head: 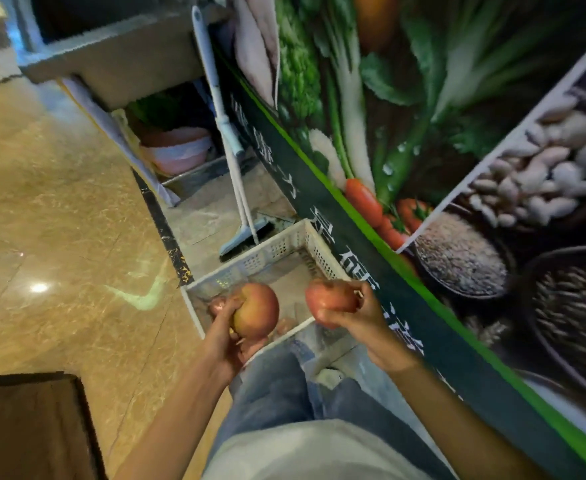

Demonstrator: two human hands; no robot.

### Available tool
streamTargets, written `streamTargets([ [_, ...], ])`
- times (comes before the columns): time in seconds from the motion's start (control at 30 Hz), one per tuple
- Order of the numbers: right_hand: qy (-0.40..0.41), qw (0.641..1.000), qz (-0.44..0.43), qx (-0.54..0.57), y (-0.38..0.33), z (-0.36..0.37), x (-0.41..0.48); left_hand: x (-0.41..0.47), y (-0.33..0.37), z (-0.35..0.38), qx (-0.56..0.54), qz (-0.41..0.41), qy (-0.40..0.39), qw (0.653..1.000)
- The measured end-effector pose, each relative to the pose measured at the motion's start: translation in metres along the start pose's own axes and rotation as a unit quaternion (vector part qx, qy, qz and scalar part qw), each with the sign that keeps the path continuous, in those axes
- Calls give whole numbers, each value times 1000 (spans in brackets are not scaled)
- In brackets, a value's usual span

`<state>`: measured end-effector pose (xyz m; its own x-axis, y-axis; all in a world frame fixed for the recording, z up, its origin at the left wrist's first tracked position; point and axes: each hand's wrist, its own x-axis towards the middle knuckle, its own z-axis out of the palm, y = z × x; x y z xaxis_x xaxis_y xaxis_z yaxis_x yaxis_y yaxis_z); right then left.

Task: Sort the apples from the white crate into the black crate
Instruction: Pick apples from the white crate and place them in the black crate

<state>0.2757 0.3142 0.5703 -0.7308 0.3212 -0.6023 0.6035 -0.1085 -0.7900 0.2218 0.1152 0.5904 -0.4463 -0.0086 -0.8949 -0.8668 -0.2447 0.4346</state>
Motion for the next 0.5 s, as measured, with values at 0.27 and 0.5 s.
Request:
streamTargets([
  [0.27, 232, 952, 49, 193, 22, 11, -44, 22, 36, 36, 238, -24, -172, 956],
  [0.5, 400, 832, 81, 377, 84, 60, -134, 27, 19, 42, 440, -43, -250, 861],
])
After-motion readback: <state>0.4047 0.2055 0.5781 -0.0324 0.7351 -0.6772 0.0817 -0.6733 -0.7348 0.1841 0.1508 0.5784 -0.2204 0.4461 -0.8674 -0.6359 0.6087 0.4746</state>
